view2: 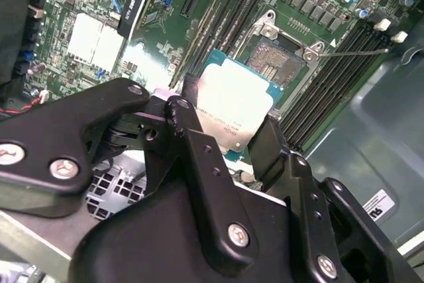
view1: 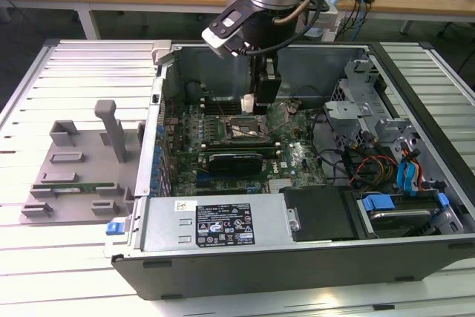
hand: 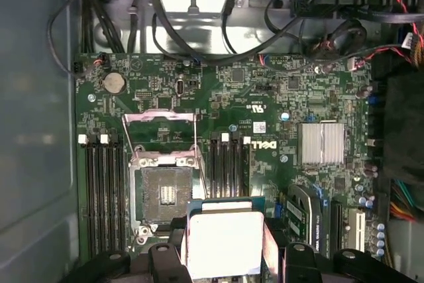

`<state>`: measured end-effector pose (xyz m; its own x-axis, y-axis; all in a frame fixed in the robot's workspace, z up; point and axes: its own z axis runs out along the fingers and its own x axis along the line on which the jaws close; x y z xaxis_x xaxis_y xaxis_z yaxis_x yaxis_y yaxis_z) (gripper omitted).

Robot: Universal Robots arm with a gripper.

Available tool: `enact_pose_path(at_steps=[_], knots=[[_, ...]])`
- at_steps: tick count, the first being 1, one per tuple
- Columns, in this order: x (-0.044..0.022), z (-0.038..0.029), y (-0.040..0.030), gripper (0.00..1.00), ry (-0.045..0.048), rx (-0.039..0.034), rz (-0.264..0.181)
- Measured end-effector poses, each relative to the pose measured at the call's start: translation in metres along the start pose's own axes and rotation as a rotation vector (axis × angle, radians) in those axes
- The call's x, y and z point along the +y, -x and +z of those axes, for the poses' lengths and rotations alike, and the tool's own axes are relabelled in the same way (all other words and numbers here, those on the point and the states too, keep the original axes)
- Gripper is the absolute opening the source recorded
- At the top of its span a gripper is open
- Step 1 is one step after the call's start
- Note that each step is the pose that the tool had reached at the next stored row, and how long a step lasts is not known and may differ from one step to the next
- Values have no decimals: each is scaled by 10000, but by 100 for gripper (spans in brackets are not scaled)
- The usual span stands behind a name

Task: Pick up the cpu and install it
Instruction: 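Place the cpu into insertion slot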

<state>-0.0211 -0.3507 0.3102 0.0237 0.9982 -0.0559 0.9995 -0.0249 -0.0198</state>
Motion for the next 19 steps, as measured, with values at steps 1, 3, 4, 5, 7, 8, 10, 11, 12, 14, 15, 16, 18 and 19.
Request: enact_pose_path(at_steps=[1,3,4,5,7,8,10,11,12,14,15,16,18,19], knots=[[0,0,0,54,-8,-5,145],[0,0,0,54,-16,-5,283],[0,0,0,54,-16,-4,284],[0,0,0,54,-16,-4,284],[0,1,0,54,-15,-1,284],[0,1,0,54,-15,-1,284],[-1,12,-42,54,-16,-2,284],[-1,15,-76,54,-15,-2,284],[-2,18,-100,54,-16,-3,284],[-2,33,-124,54,-16,-1,283],[-2,43,-131,54,-15,-1,284],[-2,52,-135,54,-16,-3,284],[-1,65,-138,54,-15,-2,283],[-1,77,-139,54,-15,-2,283]])
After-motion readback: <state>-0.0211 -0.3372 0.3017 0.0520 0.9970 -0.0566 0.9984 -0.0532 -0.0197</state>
